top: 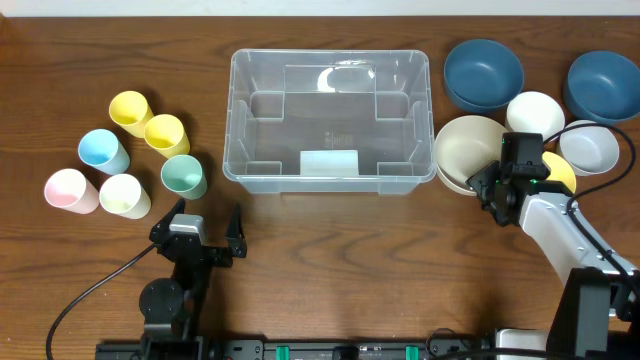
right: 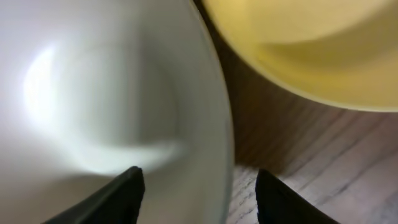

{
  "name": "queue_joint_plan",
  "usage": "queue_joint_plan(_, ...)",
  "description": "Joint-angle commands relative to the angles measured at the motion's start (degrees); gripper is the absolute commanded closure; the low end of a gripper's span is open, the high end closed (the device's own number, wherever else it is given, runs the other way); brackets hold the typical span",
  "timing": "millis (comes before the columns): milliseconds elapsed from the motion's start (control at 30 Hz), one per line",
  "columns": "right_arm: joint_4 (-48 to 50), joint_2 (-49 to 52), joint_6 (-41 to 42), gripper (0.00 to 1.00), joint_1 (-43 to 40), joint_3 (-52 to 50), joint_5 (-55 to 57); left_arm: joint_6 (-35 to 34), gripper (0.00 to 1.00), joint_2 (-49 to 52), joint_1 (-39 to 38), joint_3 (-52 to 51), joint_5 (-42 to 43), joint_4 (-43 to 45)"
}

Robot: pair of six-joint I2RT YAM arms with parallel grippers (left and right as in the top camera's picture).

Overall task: Pack container
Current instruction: 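Reach the right gripper to the large cream bowl and grasp its rim, then lift the cream bowl with the right gripper and carry it over the bin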

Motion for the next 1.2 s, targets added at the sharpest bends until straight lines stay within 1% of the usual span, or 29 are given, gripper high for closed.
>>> queue_joint_plan(0,0.26,-0.02,-0.11,0.48,0.37,-0.04,0.46,0.98,0.02,-0.33,0.24,-1.03,0.83,-1.88)
queue_joint_plan(300,1.09,-0.04,-1.36,0.60,0.31,-0.04,0.46,0.98,0.02,-0.33,0.24,-1.03,0.81,-1.90)
queue_joint_plan(367,1.07,-0.04,-1.36,0.68,0.31,-0.02,0.46,0.98,0.02,-0.33,0.24,-1.03,0.83,-1.88)
queue_joint_plan(400,1.07,-0.04,-1.36,0.70,0.31,0.00,0.46,0.98,0.02,-0.33,0.24,-1.03,0.83,-1.88)
queue_joint_plan(667,0.11,-1.16,-3.34,0.69,-0.04,1.11,0.46,0.98,0.02,-0.33,0.24,-1.03,0.83,-1.90)
queue_joint_plan(767,-0.52,-2.29,-3.56,0.70,-0.72,1.29,0.44,0.98,0.02,-0.33,0.24,-1.03,0.83,-1.90)
queue_joint_plan(1100,-2.03,-8.00,-6.19,0.94,-2.78,1.46,0.66,0.98,0.02,-0.33,0.24,-1.03,0.83,-1.88)
queue_joint_plan(1167,-2.38,-8.74,-6.29,0.97,-2.86,1.46,0.90,0.98,0.02,-0.33,0.24,-1.03,0.81,-1.88)
